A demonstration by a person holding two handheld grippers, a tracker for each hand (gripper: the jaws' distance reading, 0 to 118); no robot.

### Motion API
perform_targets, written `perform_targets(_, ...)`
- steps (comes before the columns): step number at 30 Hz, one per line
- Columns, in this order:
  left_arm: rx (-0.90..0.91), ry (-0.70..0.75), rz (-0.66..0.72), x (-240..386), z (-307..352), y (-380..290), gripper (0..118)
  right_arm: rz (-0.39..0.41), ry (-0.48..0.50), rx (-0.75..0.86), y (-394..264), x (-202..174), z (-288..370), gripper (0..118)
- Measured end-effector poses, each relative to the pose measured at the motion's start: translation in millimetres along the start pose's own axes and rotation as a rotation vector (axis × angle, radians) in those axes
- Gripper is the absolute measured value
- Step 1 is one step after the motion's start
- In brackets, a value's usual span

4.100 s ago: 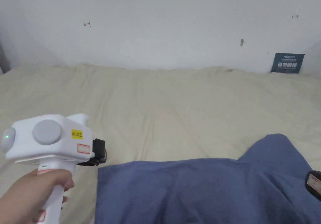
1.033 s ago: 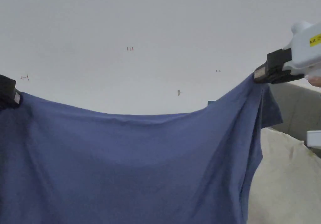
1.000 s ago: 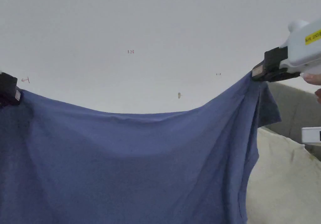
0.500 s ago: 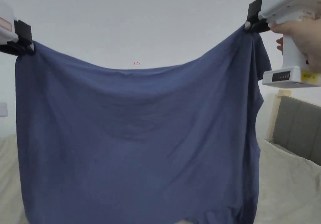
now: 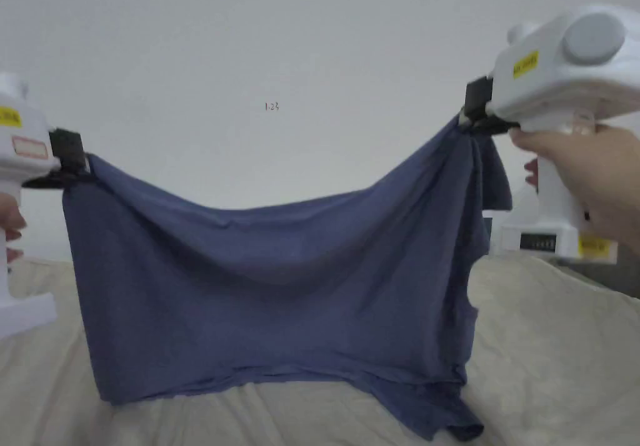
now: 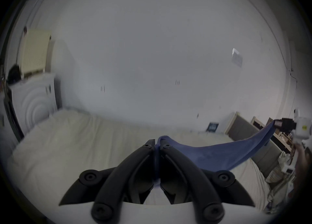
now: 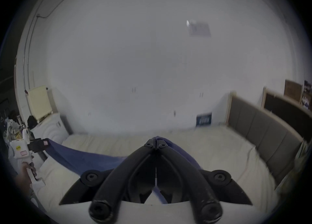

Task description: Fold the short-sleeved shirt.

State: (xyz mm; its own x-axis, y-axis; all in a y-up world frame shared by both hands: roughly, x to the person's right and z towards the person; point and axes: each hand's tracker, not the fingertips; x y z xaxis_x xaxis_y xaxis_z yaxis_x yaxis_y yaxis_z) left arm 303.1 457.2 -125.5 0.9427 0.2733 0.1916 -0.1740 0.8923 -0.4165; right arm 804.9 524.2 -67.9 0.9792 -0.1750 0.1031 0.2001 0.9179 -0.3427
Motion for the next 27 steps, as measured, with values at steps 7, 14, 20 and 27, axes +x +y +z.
perform_targets(7, -0.256, -0.003, 0.088, -27.6, 1.2, -197.2, 5, -0.151, -0.019, -0.293, -237.9, 38.2, -7.6, 0)
perform_targets(14, -0.245, -0.065, 0.094, -48.0, 92.7, -287.2, 5, -0.108, -0.02, -0.245, -340.2, 66.3, 103.4, 0)
perform_targets(20, -0.154, -0.104, 0.13, -58.1, 195.1, -286.7, 5, -0.193, 0.04, -0.155, -348.3, 89.0, 218.6, 0)
perform_targets(27, -0.165, -0.061, 0.142, -58.7, 270.5, -297.0, 5, -0.158, -0.012, -0.143, -358.9, 106.4, 309.8, 0)
